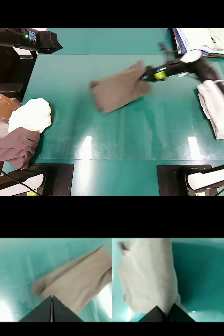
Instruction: Fold the shirts.
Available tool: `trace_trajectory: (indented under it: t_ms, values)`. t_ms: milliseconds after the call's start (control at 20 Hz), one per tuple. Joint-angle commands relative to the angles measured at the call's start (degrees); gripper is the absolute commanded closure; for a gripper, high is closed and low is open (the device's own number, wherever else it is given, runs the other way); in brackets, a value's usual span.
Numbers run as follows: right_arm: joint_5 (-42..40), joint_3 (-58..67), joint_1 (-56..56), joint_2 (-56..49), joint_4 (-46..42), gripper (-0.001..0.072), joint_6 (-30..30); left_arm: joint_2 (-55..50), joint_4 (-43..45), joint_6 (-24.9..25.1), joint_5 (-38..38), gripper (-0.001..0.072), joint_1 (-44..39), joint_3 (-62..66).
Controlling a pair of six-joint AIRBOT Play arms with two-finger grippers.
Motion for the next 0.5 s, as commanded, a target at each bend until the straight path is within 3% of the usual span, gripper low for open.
trace_trajectory:
  t_ms: [0, 250, 450]
  values:
    - [-0.35, -2.21, -15.63, 9.81, -6.12, 0.0698, 2.21, -0.02, -0.98, -0.02, 0.98, 0.0685, -0.04, 0.0]
    - [-0.31, -2.32, -36.02, 15.41, -6.95, 0.0698, 2.12, -0.04, -2.32, -0.04, 1.46, 0.0685, -0.04, 0.0]
    - [-1.25, -2.29, -43.76, 14.91, -6.95, 0.0698, 1.95, -0.04, -2.32, -0.07, 1.4, 0.0686, -0.04, 0.0]
